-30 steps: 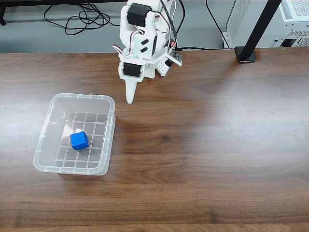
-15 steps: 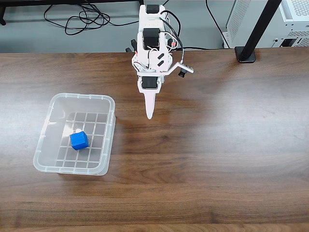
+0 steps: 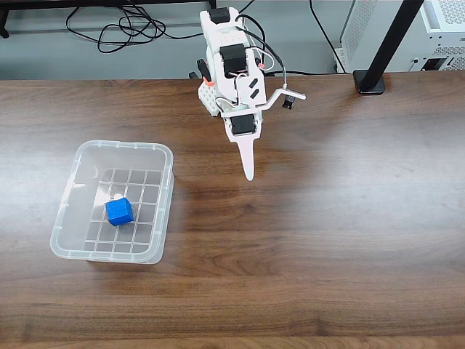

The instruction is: Pick and place a cube

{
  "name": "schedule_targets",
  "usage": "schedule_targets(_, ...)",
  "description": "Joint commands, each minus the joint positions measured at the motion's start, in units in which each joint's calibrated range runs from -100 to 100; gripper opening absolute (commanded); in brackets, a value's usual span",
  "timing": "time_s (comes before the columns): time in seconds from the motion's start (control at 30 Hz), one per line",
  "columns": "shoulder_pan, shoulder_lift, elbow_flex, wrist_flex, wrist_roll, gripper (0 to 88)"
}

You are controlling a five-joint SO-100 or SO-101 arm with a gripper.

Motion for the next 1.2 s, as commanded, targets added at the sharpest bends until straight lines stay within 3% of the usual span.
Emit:
schedule_targets(0.0,2.4,-0.3,-0.6,2.0,0.1,12.6)
schedule_targets(1.17,3.4,-1.4,-2.3,9.1,3.4,12.6)
